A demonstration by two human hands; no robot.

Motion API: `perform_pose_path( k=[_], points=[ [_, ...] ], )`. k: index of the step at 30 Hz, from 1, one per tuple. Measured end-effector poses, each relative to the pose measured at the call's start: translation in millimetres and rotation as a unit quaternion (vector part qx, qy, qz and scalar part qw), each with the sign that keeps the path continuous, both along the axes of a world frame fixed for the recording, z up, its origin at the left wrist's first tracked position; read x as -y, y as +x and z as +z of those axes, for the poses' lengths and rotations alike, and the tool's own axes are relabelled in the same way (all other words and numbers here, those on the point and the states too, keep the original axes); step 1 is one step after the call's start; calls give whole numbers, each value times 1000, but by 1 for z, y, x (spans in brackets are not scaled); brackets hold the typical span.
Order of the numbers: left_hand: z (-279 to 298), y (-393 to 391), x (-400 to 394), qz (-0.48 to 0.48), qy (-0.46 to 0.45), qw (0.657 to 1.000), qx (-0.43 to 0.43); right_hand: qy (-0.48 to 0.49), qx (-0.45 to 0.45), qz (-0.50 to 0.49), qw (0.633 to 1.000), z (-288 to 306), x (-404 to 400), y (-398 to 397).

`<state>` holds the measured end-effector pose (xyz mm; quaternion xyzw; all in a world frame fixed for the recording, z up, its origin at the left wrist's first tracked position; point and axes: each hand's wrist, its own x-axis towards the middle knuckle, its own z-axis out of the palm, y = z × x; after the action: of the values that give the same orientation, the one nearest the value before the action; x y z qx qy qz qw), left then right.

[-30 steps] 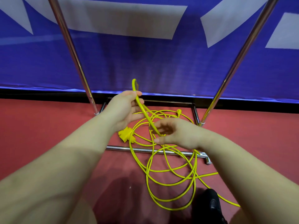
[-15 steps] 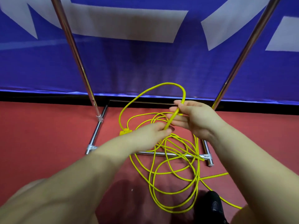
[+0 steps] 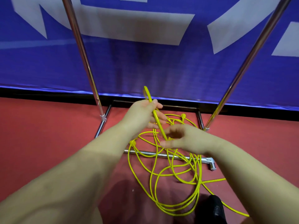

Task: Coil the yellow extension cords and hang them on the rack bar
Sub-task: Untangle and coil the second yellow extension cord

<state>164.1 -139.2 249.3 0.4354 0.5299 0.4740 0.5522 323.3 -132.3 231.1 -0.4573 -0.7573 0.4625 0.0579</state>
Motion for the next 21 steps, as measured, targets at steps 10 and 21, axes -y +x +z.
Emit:
perform_pose_path(
  k=[10, 21],
  points=[
    [-13, 5, 4, -144, -3, 964, -223, -76, -261, -271, 923, 15, -13, 2],
    [-17, 16, 2, -165, 51, 965, -198, -141, -382, -317, 857, 25, -24, 11]
  ],
)
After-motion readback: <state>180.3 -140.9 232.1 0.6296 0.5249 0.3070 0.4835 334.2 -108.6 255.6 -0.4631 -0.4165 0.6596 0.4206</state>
